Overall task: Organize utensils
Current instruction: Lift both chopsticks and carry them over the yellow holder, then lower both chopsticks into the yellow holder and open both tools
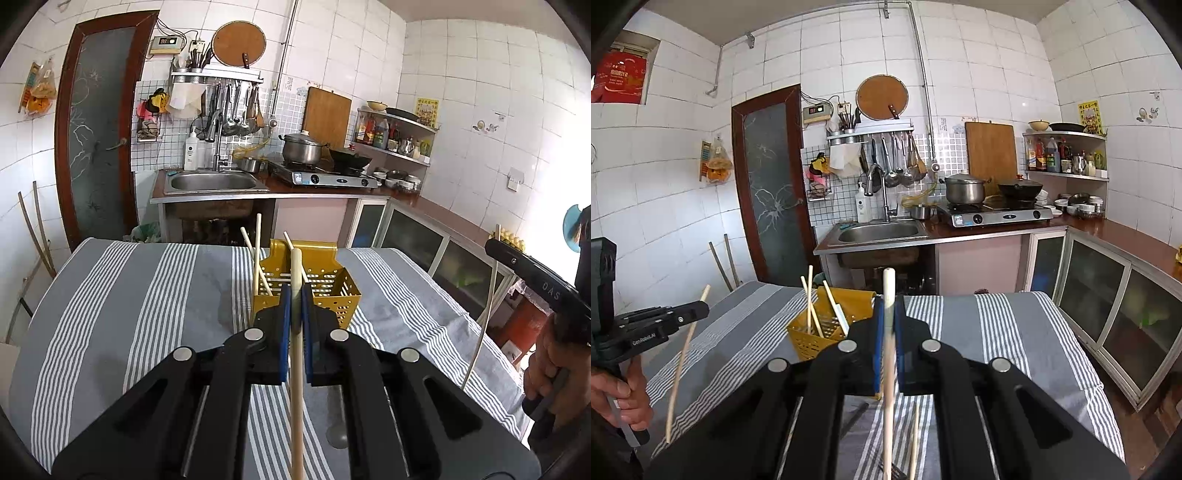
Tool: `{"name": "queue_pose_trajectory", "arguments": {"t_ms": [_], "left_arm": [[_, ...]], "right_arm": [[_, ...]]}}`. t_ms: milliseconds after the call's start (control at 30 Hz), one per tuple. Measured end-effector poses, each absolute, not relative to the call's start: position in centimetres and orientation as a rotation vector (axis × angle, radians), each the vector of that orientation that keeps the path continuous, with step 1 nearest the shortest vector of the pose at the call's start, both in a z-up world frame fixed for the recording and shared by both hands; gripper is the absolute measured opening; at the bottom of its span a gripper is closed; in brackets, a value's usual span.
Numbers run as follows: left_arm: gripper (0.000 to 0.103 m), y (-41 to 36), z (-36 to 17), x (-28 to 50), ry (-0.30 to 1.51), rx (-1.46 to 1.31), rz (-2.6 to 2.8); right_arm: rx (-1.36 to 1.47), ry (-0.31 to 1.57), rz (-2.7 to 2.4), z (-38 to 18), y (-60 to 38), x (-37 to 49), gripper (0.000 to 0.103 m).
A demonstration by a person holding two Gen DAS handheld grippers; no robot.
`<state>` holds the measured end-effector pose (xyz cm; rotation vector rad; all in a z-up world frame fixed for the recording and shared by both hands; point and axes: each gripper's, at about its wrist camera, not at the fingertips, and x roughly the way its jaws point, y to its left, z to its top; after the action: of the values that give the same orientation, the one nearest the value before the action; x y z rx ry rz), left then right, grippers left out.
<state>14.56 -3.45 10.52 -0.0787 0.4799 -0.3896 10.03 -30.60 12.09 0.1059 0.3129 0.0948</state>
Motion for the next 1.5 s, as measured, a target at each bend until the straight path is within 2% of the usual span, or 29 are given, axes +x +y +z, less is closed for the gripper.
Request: {"name": "queue_pose_trajectory", "arguments": {"t_ms": [667,1100,1500], "left_arm": [[0.004,-4.9,13.3,16.3,0.414,-0.029,-0.383],[0.004,-6.2,18.8,21.4,0.326,-0.032,-0.373],[0.004,-7.3,19.2,27.7,0.31,-0.028,-0.347]], "right_arm": [[0.07,0.259,0.124,15.2,-28.7,11.9,0.006],[0.039,0.192,0.156,19.1,-26.7,17.9,0.006],[0.052,0.187,0.158,18.2,-26.2,22.8,0.006]]}}
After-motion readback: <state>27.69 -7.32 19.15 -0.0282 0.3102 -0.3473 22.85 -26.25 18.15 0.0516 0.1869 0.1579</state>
